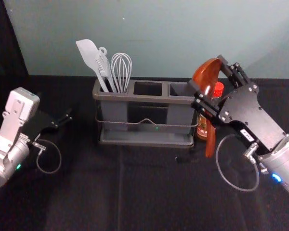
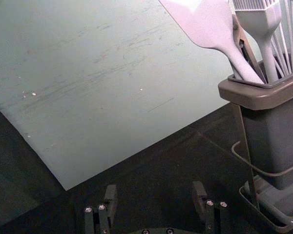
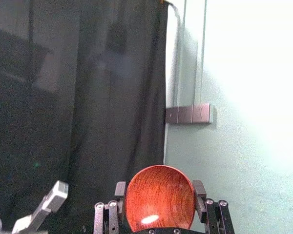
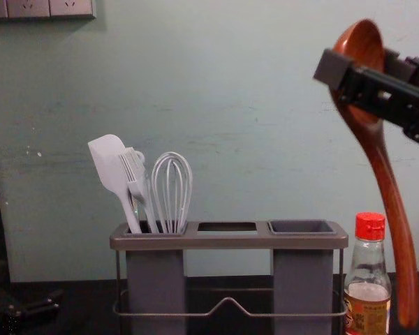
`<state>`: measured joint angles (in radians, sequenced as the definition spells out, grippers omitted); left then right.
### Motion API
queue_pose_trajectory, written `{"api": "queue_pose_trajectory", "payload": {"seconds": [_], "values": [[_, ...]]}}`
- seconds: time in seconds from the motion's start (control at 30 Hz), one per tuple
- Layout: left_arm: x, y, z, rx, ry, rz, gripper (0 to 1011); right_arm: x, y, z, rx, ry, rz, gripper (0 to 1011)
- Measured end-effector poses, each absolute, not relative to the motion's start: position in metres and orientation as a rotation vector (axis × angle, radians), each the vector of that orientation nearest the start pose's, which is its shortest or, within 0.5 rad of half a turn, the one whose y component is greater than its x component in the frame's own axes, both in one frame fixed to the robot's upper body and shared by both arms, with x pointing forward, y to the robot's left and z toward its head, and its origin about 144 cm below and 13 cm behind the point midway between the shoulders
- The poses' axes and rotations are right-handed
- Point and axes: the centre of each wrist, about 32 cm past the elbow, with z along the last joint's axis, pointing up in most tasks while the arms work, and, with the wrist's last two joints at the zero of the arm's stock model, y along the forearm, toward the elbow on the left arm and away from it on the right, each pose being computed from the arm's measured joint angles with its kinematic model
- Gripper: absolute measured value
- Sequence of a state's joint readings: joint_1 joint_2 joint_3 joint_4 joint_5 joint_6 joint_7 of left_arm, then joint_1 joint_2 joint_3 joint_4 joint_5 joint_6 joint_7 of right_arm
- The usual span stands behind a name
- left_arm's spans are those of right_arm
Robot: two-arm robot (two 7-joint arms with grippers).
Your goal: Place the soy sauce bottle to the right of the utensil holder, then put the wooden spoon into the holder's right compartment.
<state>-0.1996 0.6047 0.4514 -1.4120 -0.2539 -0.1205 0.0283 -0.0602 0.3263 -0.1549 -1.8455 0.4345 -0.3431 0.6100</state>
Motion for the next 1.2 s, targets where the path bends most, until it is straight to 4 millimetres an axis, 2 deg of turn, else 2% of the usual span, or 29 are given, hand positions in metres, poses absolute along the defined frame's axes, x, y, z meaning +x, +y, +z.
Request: {"api": "queue_pose_trajectory", "payload": {"seconds": [0.33,0.63,0.73,0.87,1.2], "values": [[0.489,0.31,1.14,0.305,-0.285,1.248,1005,0.444,-0.253,1.205,0.452,-0.346,-0.742,837],[0.489,0.31,1.14,0.304,-0.285,1.248,1005,0.476,-0.248,1.206,0.436,-0.31,-0.754,837],[0.489,0.31,1.14,0.304,-0.285,1.248,1005,0.491,-0.241,1.209,0.423,-0.301,-0.771,836],[0.489,0.31,1.14,0.304,-0.285,1.248,1005,0.502,-0.233,1.212,0.412,-0.304,-0.802,837],[0.489,0.31,1.14,0.304,-0.285,1.248,1005,0.505,-0.204,1.222,0.42,-0.379,-0.934,836]]}}
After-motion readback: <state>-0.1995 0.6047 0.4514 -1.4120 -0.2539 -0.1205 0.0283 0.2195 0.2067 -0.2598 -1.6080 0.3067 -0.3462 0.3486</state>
